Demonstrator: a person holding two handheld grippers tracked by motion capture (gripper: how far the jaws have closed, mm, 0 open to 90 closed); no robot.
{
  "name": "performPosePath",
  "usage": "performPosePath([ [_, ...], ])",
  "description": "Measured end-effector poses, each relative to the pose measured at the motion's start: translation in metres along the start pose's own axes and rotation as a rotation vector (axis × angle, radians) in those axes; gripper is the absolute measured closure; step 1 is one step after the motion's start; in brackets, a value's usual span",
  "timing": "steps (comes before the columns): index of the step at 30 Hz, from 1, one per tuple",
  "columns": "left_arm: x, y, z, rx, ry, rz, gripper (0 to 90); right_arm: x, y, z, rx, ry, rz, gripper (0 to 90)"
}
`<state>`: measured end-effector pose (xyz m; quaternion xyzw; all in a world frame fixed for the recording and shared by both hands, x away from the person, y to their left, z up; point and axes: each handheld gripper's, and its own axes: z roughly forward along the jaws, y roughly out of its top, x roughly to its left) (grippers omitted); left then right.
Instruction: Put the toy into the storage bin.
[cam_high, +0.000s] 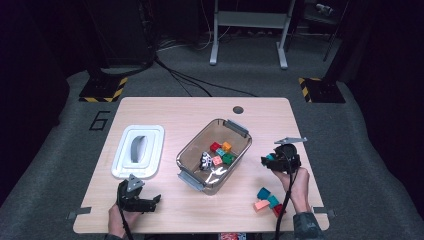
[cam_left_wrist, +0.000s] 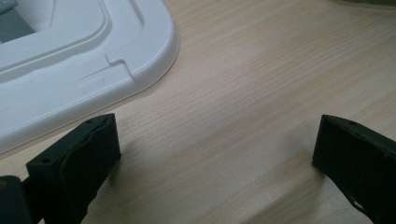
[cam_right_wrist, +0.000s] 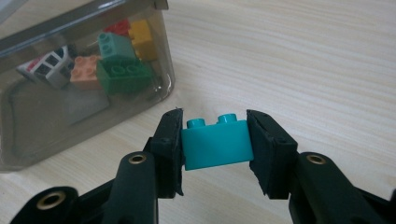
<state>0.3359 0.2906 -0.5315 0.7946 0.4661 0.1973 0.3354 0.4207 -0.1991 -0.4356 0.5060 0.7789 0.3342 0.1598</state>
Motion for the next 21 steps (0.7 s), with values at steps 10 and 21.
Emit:
performPosePath([
  [10,0.000,0.000,0.000,-0.001,0.001,0.000,0.5,-0.003,0.016,-0.007,-0.032,-0.008,0.009,57.4],
  [21,0.000,0.000,0.000,0.000,0.000,0.000,0.5,-0.003,0.033,-0.016,-0.062,-0.015,-0.001,57.5],
])
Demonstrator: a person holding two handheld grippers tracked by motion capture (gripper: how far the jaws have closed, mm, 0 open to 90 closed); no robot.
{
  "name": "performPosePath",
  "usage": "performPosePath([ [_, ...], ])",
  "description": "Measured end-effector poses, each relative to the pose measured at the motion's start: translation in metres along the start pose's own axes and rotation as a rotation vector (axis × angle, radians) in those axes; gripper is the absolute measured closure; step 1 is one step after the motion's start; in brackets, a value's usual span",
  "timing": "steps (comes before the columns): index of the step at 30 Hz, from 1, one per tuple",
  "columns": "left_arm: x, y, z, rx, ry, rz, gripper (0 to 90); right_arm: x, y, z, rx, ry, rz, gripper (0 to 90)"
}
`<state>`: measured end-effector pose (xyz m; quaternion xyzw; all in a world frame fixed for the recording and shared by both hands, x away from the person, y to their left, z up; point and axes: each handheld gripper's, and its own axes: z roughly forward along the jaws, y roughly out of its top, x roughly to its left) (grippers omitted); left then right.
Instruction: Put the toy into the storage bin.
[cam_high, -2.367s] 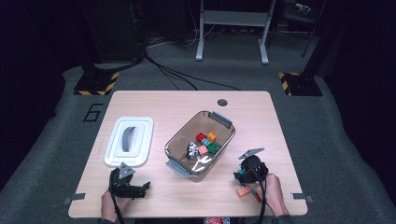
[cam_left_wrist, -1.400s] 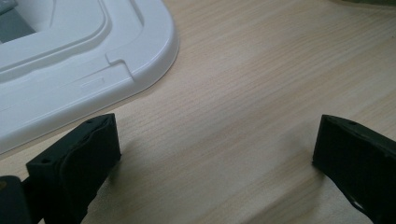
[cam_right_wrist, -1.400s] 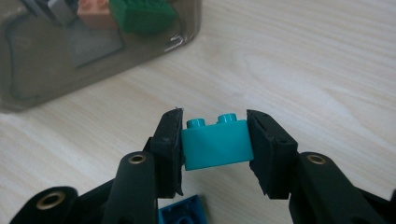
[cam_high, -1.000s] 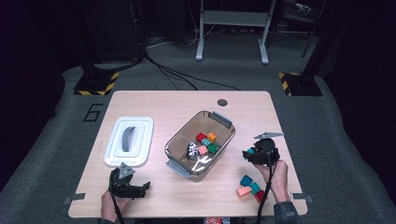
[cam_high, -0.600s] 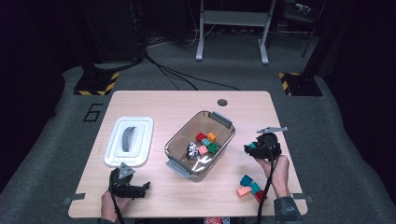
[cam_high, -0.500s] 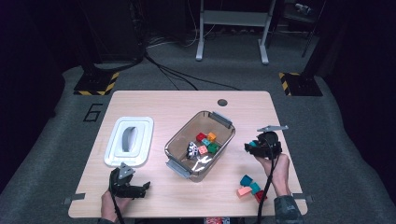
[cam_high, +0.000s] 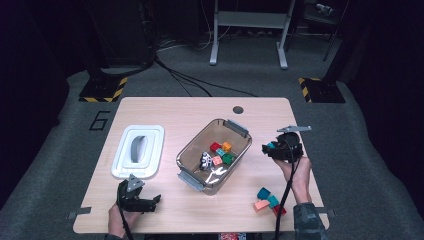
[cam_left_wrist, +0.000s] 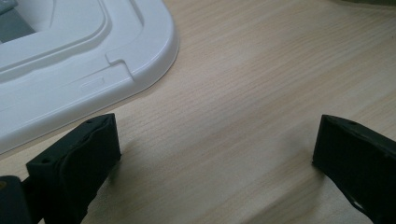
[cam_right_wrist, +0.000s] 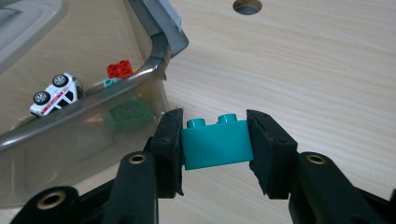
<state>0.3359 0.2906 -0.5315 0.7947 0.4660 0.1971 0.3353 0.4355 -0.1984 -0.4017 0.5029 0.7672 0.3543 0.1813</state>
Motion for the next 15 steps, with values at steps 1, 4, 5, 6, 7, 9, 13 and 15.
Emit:
performPosePath([
  [1,0.000,0.000,0.000,0.000,0.000,0.000,0.5,0.001,0.001,-0.001,-0.005,0.002,0.009,57.5],
  [4,0.000,0.000,0.000,0.000,0.000,0.000,0.5,0.001,0.007,-0.004,-0.014,0.001,0.001,57.5],
  [5,0.000,0.000,0.000,0.000,0.000,0.000,0.5,0.002,0.008,-0.005,-0.016,0.001,0.008,57.5],
  [6,0.000,0.000,0.000,0.000,0.000,0.000,0.5,0.002,0.010,-0.006,-0.020,0.001,-0.001,57.5],
  [7,0.000,0.000,0.000,-0.001,0.000,0.000,0.5,0.002,0.011,-0.006,-0.021,0.000,-0.005,57.5],
  [9,0.000,0.000,0.000,0.000,0.000,0.001,0.5,0.002,0.015,-0.008,-0.027,0.000,-0.011,57.5],
  [13,0.001,0.000,-0.001,0.009,-0.002,0.012,0.5,0.004,0.022,-0.011,-0.037,-0.002,-0.013,57.6],
  [15,0.001,0.000,-0.001,0.008,-0.001,0.011,0.5,0.005,0.026,-0.013,-0.044,-0.003,-0.018,57.6],
])
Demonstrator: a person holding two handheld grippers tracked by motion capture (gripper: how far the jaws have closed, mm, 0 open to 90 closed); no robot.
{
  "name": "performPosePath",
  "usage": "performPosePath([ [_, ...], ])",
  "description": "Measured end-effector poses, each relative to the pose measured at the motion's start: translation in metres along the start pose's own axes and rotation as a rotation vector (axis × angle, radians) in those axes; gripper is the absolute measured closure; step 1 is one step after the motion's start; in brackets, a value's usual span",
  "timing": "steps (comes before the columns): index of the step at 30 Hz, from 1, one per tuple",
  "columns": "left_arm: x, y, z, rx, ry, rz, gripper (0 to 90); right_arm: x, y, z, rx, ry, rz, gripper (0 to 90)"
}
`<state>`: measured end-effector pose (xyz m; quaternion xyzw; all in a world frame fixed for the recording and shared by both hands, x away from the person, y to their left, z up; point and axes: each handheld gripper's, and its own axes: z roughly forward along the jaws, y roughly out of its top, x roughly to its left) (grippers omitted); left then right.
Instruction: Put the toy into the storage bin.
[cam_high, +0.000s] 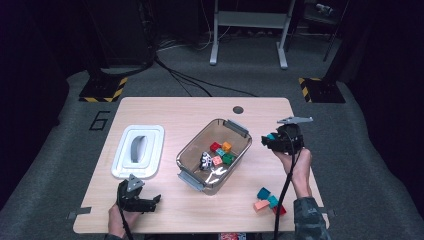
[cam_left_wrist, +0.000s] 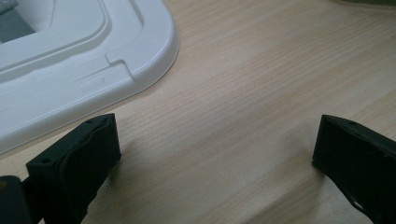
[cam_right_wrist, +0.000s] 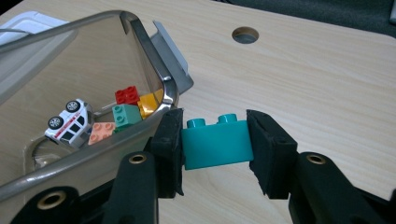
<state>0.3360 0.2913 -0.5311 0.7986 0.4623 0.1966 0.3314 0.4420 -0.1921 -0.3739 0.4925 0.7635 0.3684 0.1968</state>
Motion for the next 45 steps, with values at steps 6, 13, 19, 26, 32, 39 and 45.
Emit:
performPosePath([
  [6,0.000,0.000,0.000,0.001,0.000,-0.001,0.5,0.005,0.011,-0.002,-0.013,0.001,-0.012,57.6],
  [13,0.000,0.000,0.000,0.002,0.000,-0.003,0.5,0.012,0.022,-0.003,-0.024,0.009,-0.033,57.6],
  [19,0.000,0.000,0.000,0.002,-0.001,-0.003,0.5,0.023,0.032,-0.001,-0.026,0.027,-0.053,57.6],
  [26,0.000,0.000,0.000,0.002,-0.001,-0.003,0.5,0.040,0.040,0.011,-0.001,0.053,-0.091,57.5],
  [32,0.000,0.000,0.000,-0.001,0.000,-0.002,0.5,0.053,0.042,0.023,0.044,0.068,-0.097,57.4],
  [39,0.000,0.000,0.000,-0.006,0.005,-0.003,0.5,0.058,0.038,0.037,0.110,0.068,-0.132,57.4],
  [45,0.000,0.000,0.000,-0.001,0.000,-0.001,0.5,0.059,0.036,0.041,0.139,0.056,-0.147,57.2],
])
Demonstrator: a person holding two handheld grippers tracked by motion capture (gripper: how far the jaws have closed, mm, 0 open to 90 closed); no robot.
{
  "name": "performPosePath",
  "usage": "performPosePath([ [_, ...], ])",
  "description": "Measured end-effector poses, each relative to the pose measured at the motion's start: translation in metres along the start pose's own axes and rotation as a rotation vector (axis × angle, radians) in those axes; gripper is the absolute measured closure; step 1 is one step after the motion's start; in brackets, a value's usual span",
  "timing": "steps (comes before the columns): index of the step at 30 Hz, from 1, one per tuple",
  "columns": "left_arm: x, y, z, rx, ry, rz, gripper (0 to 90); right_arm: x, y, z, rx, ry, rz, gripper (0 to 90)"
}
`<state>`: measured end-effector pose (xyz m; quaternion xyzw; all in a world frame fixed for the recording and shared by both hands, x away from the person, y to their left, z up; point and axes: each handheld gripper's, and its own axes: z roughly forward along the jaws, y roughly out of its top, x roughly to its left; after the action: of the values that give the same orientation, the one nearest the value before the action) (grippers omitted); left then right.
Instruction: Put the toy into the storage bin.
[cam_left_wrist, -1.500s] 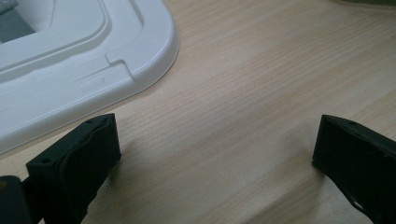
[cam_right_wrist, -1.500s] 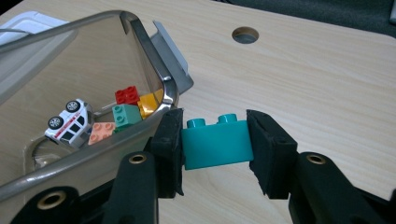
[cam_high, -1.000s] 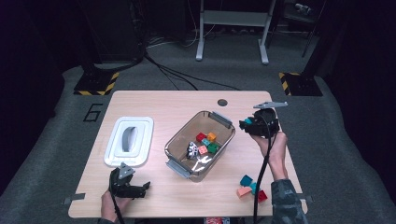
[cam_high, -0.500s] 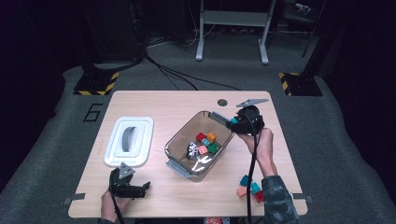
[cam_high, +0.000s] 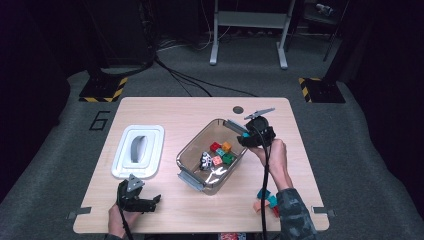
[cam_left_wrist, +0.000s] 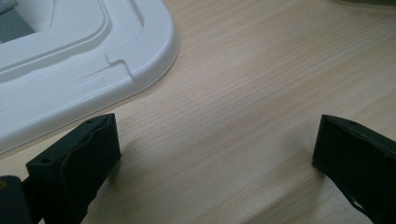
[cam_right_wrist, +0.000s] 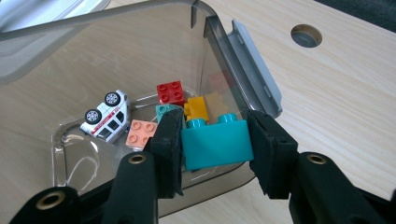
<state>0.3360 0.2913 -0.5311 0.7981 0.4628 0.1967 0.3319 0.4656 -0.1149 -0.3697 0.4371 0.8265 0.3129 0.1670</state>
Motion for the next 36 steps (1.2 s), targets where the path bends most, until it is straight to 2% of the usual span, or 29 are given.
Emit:
performPosePath([
  [3,0.000,0.000,0.000,-0.002,0.001,-0.002,0.6,0.001,0.000,0.001,0.016,-0.014,-0.006,57.0],
  [8,0.000,0.000,0.000,0.000,0.000,0.001,0.5,0.001,-0.001,0.002,0.034,-0.013,-0.002,55.4],
  [11,0.000,0.000,0.000,0.000,0.000,0.000,0.5,0.000,-0.002,0.002,0.027,-0.022,0.016,47.8],
  [12,0.000,0.000,0.000,0.000,0.000,0.000,0.5,-0.001,-0.002,0.001,0.029,-0.017,0.015,42.8],
  [17,0.000,0.000,0.000,-0.004,0.002,-0.001,0.6,-0.006,-0.008,-0.008,-0.009,-0.010,0.050,29.0],
  [19,0.000,0.000,0.000,0.000,-0.001,0.000,0.5,-0.010,-0.012,-0.012,-0.021,-0.007,0.051,23.9],
  [23,0.000,0.000,0.000,-0.002,0.002,-0.001,0.5,-0.015,-0.023,-0.019,-0.044,-0.009,0.066,15.4],
  [26,0.000,0.000,0.000,0.000,-0.001,-0.001,0.5,-0.019,-0.033,-0.024,-0.057,-0.005,0.083,13.4],
  [30,-0.001,0.000,0.001,-0.008,0.009,-0.001,0.5,-0.024,-0.049,-0.029,-0.059,0.005,0.093,8.0],
  [36,0.000,0.000,0.000,0.001,0.001,0.002,0.5,-0.030,-0.075,-0.032,-0.049,0.016,0.101,2.3],
])
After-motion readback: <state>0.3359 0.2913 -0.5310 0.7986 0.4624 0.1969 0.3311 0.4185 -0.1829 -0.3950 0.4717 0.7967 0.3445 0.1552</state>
